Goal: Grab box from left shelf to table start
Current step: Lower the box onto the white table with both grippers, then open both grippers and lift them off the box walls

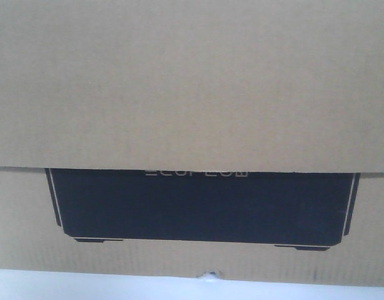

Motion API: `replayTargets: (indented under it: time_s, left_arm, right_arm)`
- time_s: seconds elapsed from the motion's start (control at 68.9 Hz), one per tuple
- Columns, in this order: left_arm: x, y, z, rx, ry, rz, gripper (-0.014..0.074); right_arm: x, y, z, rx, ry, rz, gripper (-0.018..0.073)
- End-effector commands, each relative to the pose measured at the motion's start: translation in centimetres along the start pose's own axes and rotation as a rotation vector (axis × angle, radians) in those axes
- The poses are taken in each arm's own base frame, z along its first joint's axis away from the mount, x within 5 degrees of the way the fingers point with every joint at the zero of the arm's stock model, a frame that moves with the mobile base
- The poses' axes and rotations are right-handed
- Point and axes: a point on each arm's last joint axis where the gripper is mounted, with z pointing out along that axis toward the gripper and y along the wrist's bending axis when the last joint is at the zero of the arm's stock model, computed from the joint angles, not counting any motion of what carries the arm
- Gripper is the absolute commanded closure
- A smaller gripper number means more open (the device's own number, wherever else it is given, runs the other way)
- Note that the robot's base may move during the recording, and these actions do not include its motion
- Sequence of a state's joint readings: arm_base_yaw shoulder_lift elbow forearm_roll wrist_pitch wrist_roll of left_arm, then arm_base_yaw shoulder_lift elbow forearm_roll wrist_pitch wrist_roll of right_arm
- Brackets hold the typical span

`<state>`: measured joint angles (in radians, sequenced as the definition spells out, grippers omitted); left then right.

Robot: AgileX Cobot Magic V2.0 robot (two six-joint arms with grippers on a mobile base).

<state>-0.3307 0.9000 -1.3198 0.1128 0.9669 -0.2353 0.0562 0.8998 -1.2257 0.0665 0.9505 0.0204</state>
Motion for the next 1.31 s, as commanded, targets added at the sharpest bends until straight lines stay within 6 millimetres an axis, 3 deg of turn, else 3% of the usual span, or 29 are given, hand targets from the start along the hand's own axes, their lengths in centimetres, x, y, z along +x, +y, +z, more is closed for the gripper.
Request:
replayTargets:
  time_s: [0.0, 0.102, 0.421, 0.566, 0.653, 0.856, 1.291]
  left_arm:
    - [0.2, 0.2, -2.2, 0.021, -0.115, 0.013, 0.0553]
    - [2.2, 0.6, -2.9, 0.026, -0.136, 0.022, 0.0705]
    - [10.3, 1.8, -2.6, 0.048, -0.195, 0.074, 0.0697]
    - [13.4, 2.3, -3.5, 0.074, -0.335, 0.087, 0.0697]
    - [14.5, 2.5, -4.0, 0.093, -0.432, 0.087, 0.0697]
    - [16.2, 2.6, -4.7, 0.137, -0.664, 0.087, 0.0697]
    - [16.9, 2.7, -4.3, 0.138, -0.643, 0.082, 0.0699]
  right_arm:
    - [-0.1, 0.1, -1.9, -0.001, -0.112, 0.001, 0.0503]
    - [1.8, 0.0, -2.8, -0.002, -0.131, 0.001, 0.0503]
    - [10.3, -0.5, -3.7, -0.001, -0.261, -0.015, 0.0503]
    - [14.4, -0.7, -4.7, -0.004, -0.341, -0.018, 0.0503]
    - [15.9, -0.8, -5.5, -0.006, -0.4, -0.028, 0.0503]
    - [17.7, -0.8, -7.7, -0.014, -0.59, -0.034, 0.0503]
    - [17.7, -0.8, -7.9, -0.014, -0.612, -0.034, 0.0503]
